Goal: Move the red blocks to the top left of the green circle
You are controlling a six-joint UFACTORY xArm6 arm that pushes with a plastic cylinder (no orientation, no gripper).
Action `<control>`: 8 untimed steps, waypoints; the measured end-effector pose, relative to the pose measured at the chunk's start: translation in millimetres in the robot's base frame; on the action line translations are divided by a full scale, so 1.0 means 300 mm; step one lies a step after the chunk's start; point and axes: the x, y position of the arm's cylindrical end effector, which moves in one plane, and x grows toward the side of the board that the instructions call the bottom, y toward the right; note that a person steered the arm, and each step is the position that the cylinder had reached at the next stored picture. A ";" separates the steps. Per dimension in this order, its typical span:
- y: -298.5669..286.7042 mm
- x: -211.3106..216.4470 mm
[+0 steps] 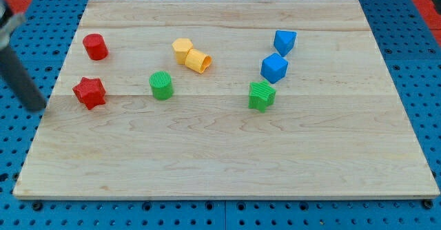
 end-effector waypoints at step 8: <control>0.256 -0.330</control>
